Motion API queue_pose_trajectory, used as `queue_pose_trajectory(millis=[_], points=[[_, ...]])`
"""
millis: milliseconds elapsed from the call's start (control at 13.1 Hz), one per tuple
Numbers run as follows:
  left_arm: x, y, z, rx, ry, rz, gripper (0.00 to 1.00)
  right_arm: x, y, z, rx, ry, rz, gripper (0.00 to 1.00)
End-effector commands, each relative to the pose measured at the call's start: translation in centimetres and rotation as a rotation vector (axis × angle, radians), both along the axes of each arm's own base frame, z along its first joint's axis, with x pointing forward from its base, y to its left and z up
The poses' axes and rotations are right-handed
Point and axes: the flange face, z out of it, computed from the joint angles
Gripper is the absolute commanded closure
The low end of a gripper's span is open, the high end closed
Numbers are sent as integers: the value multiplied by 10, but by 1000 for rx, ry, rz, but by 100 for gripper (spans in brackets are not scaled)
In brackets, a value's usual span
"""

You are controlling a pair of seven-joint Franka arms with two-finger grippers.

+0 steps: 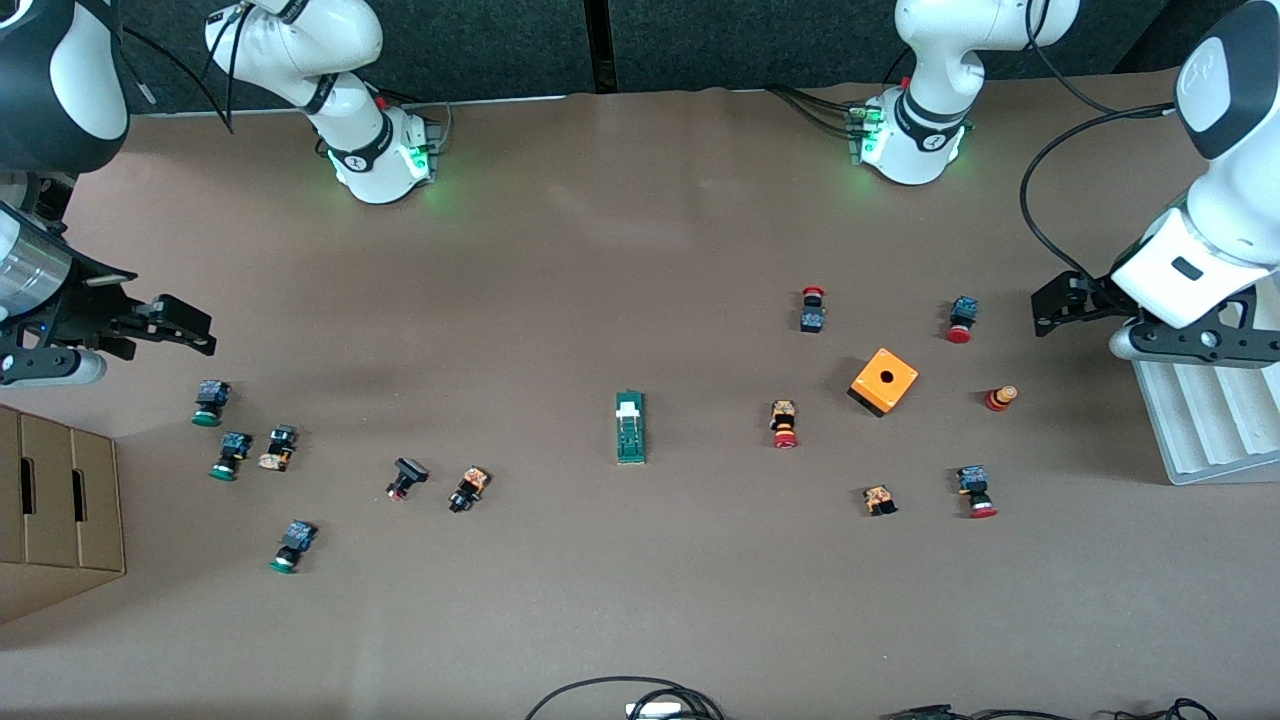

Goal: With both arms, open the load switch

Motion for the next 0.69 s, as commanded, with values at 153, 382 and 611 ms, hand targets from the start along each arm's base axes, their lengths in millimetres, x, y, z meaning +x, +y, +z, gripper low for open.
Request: queue_pose_trajectory(millis=[153, 382, 611], points=[[-1, 3, 0, -1, 0, -18, 0, 4, -1, 3, -28, -9, 9, 0], [-2, 8, -1, 1, 3, -11, 0, 4, -1, 3, -28, -7, 10, 0], [-3, 10, 0, 2, 1, -8, 0, 4, 0, 2, -28, -3, 12, 0]])
